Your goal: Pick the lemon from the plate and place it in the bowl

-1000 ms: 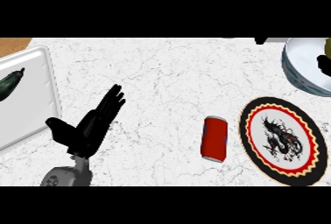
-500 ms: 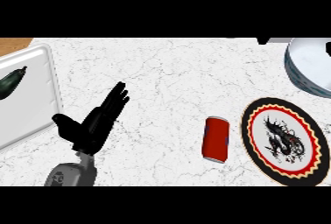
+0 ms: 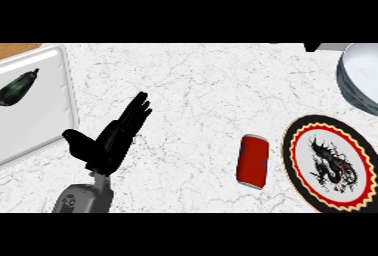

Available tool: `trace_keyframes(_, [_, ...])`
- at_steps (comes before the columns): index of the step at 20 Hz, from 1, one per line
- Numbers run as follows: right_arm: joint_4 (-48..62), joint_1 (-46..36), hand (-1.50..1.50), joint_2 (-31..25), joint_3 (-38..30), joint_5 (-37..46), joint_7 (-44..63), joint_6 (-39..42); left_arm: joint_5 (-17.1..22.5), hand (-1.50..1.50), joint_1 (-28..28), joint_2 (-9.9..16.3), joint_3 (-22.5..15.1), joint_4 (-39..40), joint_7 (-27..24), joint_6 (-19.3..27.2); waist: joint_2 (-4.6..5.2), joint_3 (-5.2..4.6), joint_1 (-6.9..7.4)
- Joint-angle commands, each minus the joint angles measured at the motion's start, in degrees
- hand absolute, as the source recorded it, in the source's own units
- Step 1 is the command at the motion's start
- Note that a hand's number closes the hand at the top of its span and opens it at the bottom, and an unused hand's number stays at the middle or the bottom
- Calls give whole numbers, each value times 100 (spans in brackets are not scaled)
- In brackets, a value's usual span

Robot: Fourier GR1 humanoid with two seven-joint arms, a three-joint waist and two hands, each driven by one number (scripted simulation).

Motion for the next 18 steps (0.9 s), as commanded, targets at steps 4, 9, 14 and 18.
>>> trace_keyframes(4, [1546, -228, -150, -307, -597, -227, 55, -232, -17, 0, 20, -48, -93, 54, 35, -47, 43, 15, 68])
trace_keyframes(9, [1814, -335, -150, -360, -1080, -777, -881, -477, 42, 0, 63, 76, 33, 160, -210, -222, 47, 19, 39])
trace_keyframes(14, [1554, -355, -150, 35, -2110, -1874, -1566, -1324, 4, 0, 121, -40, -49, 67, -106, -95, 9, 37, -40])
trace_keyframes(18, [1146, -223, -150, 205, -2873, -2863, -2936, -1400, -125, 0, 238, -18, 16, 108, -214, 42, -90, 30, -243])
